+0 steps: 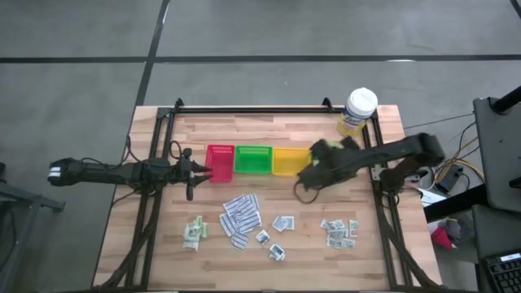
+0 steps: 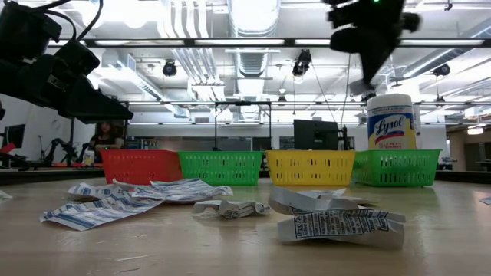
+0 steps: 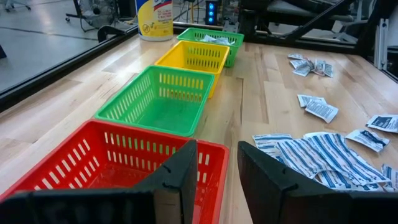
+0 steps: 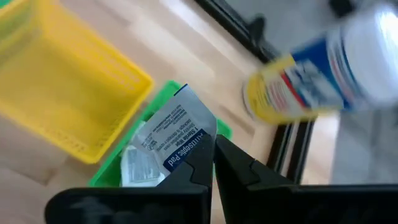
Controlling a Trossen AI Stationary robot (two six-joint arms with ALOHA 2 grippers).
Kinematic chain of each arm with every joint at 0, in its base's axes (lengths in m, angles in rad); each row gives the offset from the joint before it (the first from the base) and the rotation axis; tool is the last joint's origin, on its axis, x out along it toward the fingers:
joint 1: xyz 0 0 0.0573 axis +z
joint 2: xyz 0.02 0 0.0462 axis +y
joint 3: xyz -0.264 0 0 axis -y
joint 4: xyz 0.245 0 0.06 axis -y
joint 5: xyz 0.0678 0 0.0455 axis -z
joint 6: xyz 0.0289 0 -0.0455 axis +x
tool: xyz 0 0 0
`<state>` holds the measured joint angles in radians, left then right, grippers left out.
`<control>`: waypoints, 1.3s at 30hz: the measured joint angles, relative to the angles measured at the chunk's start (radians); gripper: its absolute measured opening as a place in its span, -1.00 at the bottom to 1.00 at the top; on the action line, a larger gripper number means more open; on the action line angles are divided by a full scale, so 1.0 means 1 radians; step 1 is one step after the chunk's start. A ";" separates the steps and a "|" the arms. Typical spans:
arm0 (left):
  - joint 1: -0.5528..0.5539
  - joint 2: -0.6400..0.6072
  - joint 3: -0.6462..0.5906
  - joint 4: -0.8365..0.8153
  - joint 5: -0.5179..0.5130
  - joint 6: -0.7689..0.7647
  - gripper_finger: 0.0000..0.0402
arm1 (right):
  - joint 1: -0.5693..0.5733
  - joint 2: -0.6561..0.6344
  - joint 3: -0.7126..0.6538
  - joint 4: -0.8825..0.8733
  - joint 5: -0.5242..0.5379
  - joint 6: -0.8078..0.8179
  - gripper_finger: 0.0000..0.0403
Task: Pick & Place First Aid Supplies
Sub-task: Put the blue alcohol pad into the right green bin
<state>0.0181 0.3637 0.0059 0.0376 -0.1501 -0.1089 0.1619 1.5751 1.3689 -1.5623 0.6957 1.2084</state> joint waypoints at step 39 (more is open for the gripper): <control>0.000 0.000 0.000 0.005 -0.001 -0.004 -0.44 | -0.290 -0.235 -0.516 0.561 -0.315 0.221 -0.96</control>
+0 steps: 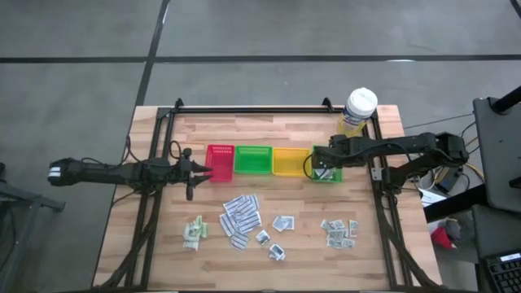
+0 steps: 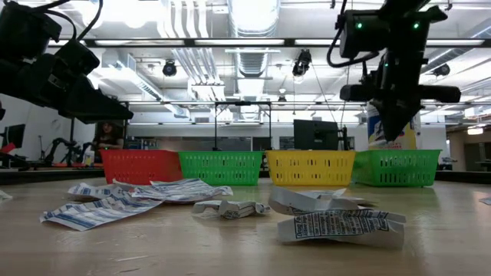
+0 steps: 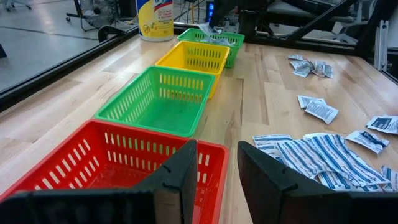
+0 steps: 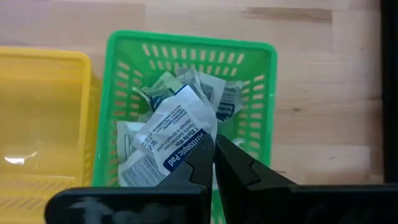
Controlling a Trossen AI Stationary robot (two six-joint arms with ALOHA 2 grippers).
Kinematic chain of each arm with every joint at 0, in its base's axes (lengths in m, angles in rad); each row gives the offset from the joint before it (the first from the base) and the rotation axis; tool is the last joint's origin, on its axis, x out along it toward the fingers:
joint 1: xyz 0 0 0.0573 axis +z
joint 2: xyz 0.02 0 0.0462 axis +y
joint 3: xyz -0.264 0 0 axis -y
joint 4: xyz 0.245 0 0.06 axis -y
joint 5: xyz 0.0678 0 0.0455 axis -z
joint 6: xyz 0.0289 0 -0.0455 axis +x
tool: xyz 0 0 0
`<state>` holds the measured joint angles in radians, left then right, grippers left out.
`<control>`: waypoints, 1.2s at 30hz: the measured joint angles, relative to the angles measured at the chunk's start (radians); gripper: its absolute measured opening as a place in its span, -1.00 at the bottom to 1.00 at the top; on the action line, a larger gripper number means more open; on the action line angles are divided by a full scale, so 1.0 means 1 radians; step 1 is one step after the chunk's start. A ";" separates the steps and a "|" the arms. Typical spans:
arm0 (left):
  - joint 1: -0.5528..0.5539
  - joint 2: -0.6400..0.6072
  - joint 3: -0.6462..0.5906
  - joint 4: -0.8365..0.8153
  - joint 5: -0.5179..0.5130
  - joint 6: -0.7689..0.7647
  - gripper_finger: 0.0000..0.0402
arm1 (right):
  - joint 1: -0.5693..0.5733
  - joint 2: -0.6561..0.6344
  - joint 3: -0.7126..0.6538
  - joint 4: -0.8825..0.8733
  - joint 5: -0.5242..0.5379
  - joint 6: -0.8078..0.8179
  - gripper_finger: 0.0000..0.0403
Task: Pick & Place First Aid Supplies
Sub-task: Put the blue alcohol pad into the right green bin
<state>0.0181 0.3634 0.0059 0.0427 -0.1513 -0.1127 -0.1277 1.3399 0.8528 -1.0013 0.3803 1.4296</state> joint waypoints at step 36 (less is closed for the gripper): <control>0.000 0.000 0.000 0.001 0.000 0.000 -0.44 | -0.040 0.078 -0.006 0.039 -0.015 -0.193 -0.47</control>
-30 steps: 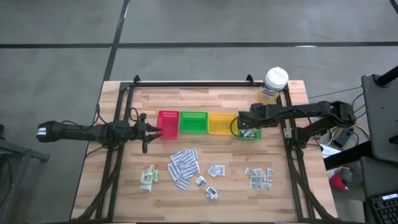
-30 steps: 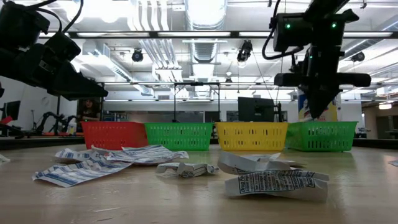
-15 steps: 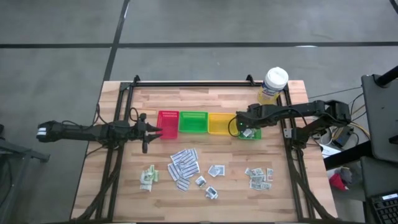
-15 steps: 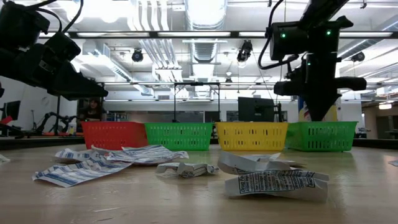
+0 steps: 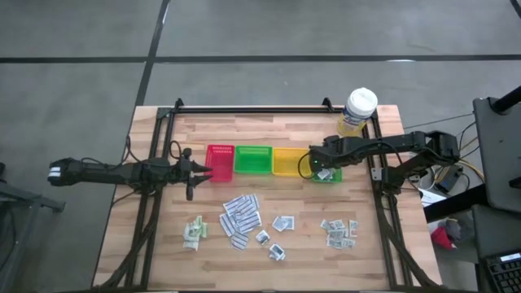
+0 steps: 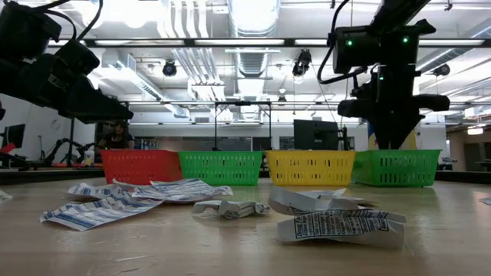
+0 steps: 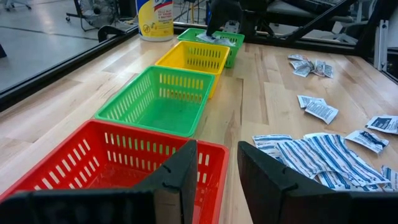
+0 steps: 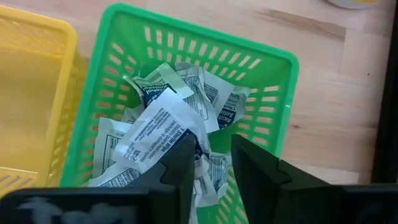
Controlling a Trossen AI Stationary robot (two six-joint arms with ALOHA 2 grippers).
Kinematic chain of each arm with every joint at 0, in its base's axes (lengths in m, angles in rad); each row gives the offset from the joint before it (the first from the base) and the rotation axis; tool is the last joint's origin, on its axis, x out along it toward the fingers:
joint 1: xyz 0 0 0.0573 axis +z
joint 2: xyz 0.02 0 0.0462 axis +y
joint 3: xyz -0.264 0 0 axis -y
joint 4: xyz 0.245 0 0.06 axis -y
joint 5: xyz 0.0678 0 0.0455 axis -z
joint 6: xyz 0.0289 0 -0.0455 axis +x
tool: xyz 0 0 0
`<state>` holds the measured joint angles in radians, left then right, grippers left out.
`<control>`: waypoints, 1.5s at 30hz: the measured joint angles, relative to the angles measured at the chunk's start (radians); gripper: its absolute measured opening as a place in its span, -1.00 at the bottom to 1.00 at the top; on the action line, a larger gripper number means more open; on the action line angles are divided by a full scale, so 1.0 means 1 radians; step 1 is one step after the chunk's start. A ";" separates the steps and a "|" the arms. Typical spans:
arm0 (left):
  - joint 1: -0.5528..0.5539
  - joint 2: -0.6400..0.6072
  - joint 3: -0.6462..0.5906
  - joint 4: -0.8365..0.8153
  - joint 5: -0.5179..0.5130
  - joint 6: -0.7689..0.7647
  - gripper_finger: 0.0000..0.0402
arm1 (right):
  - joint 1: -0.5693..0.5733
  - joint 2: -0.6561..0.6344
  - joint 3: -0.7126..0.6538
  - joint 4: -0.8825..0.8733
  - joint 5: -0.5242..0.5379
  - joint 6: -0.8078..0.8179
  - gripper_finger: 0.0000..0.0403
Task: Pick & Place First Aid Supplies
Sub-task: Put the blue alcohol pad into the right green bin
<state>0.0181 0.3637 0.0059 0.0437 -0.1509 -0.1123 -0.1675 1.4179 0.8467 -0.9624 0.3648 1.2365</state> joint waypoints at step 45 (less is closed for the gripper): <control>0.000 0.000 0.000 -0.006 0.002 0.004 -0.44 | 0.399 -0.148 0.163 0.331 -0.298 -0.402 -0.38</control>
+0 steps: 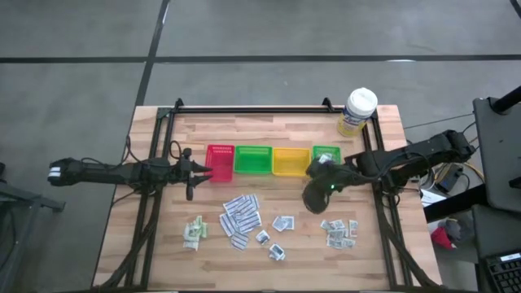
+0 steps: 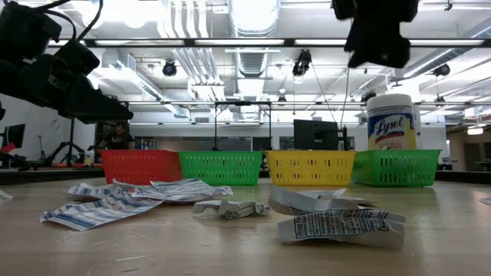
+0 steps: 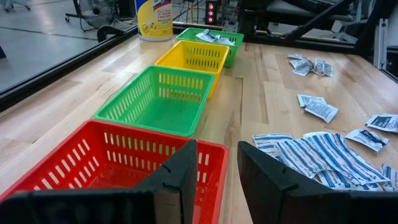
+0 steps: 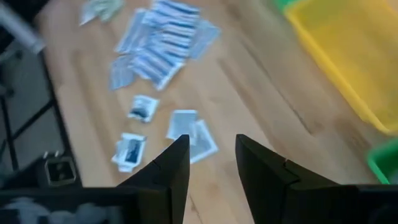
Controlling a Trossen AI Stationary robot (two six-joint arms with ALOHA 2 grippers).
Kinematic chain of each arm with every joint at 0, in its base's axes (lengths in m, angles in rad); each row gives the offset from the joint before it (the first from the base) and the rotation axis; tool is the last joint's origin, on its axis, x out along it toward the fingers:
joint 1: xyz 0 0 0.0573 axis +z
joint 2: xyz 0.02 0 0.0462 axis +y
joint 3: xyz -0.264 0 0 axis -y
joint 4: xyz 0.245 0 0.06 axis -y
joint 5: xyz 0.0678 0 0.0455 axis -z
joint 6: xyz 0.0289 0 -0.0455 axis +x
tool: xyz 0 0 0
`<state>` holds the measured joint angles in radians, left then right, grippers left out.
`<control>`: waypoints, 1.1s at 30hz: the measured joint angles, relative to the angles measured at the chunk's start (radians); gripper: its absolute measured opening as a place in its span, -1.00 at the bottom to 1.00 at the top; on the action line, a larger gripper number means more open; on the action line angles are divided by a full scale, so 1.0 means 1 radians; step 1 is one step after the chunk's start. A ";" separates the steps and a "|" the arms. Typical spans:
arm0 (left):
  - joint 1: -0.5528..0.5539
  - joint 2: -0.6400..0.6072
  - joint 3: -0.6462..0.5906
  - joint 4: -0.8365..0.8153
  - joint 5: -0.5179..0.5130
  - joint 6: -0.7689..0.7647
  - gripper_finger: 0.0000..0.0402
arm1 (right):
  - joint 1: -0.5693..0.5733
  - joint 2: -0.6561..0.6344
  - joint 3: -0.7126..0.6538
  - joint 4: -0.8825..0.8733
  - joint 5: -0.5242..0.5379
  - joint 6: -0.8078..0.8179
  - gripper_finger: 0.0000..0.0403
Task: Pick & Place First Aid Supplies
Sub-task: Put the blue alcohol pad into the right green bin
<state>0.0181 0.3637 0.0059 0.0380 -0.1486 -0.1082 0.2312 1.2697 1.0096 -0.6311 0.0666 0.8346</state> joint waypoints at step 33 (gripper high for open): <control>0.000 0.000 0.000 -0.005 0.000 -0.004 -0.44 | 0.122 0.535 0.369 -0.074 -0.143 -0.881 -0.37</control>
<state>0.0180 0.3637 0.0059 0.0334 -0.1490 -0.1123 0.3531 1.8049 1.3784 -0.7052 -0.0762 -0.0461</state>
